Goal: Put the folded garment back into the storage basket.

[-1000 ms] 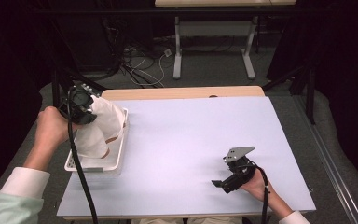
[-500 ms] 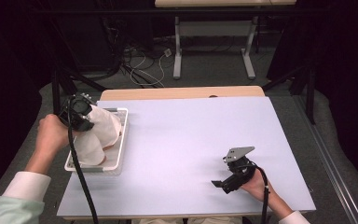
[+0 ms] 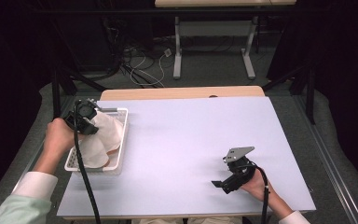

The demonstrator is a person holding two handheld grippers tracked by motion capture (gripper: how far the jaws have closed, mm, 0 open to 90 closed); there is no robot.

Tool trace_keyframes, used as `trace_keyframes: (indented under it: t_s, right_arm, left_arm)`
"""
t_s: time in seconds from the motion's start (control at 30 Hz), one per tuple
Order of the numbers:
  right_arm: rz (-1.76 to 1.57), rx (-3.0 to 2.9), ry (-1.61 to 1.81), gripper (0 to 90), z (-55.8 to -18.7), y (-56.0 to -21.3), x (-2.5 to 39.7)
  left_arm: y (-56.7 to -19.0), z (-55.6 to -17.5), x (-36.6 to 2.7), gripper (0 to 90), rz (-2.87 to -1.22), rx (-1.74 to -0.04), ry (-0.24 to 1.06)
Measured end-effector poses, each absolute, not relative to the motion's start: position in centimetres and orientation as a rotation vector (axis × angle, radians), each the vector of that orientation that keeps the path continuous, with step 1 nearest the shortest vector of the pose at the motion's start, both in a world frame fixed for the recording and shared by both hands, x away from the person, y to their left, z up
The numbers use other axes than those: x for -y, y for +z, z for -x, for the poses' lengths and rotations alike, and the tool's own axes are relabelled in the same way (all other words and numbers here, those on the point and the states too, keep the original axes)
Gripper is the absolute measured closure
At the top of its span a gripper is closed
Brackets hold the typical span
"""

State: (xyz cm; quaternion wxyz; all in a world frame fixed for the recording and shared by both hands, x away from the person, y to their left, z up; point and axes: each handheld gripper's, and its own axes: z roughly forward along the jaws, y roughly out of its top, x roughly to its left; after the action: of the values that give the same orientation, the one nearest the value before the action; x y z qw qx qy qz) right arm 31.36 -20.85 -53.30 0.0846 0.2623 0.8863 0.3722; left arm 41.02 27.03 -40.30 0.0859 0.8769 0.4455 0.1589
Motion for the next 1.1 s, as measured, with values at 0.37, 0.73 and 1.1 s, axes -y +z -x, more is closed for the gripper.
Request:
trace_keyframes:
  t_s: [0.37, 0.73, 1.1]
  right_arm:
    - [-0.787, -2.638, 1.110, 0.0, -31.4, -53.3, 20.9]
    - [-0.782, -2.643, 1.105, 0.0, -31.4, -53.3, 20.9]
    - [-0.777, -2.644, 1.105, 0.0, -31.4, -53.3, 20.9]
  left_arm:
    - [-41.8, -41.8, -26.2, 84.0, -2.627, -1.304, 0.445]
    - [-43.1, -42.7, -27.5, 83.3, -2.639, -1.344, 0.458]
    - [-44.8, -43.3, -29.8, 80.8, -2.631, -1.424, 0.424]
